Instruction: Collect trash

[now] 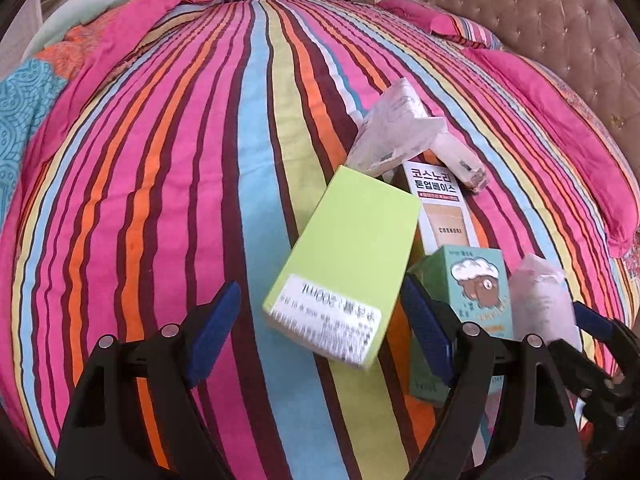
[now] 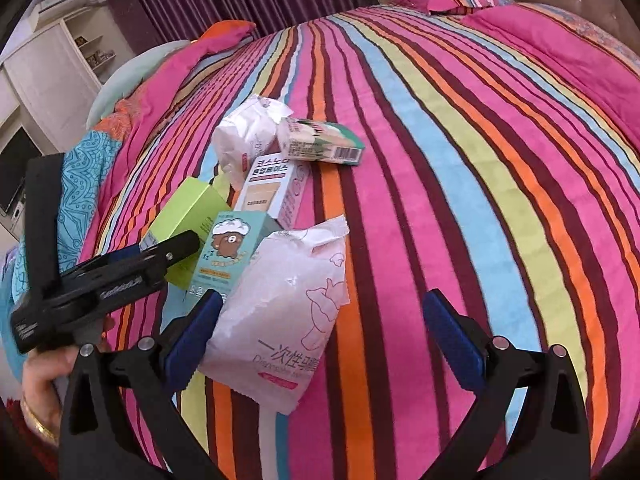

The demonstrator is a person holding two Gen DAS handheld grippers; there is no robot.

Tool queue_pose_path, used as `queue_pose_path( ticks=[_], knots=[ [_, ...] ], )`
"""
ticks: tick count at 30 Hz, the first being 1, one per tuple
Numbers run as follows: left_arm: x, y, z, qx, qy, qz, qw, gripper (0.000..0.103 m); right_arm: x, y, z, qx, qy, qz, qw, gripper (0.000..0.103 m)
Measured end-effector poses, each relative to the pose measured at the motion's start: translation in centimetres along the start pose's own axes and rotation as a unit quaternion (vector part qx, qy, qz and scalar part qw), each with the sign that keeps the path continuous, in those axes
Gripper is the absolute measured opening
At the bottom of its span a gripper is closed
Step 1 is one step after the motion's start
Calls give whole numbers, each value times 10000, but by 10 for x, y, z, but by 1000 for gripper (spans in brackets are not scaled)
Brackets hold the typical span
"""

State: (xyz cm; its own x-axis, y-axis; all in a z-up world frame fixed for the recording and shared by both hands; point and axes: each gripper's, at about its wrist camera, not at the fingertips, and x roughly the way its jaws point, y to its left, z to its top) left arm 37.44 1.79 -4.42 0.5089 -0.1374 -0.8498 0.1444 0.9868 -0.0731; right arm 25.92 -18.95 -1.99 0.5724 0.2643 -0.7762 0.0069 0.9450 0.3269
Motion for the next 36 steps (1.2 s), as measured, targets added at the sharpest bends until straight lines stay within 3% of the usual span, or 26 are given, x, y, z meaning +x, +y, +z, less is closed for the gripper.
queue_pose_path(
  ticks=[3, 9, 11, 14, 18, 28, 34, 36],
  knots=[
    [4, 0, 3, 41, 17, 18, 10000, 80, -3, -14, -2, 183, 47, 92, 9998, 95],
    [19, 3, 10, -3, 82, 63, 9999, 78, 16, -17, 0, 618, 565, 724, 9939, 95],
    [26, 3, 11, -26, 200, -16, 9998, 55, 25, -11, 2, 623, 708, 898, 9915, 95],
    [31, 3, 10, -75, 261, -83, 9996, 52, 39, -1, 2, 701, 895, 1212, 9861, 93],
    [30, 7, 8, -78, 202, -156, 9996, 51, 45, 5, 2, 970, 912, 1791, 9748, 70],
    [7, 11, -9, -172, -67, -180, 9997, 51, 5, 7, 5, 634, 252, 1531, 9858, 65],
    [-24, 9, -25, -109, -274, -37, 9996, 51, -17, -3, -6, 35, -57, 321, 9995, 65],
    [-36, 7, -35, -97, -347, 34, 9993, 51, -20, -13, -17, -8, -41, 183, 9998, 65]
  ],
)
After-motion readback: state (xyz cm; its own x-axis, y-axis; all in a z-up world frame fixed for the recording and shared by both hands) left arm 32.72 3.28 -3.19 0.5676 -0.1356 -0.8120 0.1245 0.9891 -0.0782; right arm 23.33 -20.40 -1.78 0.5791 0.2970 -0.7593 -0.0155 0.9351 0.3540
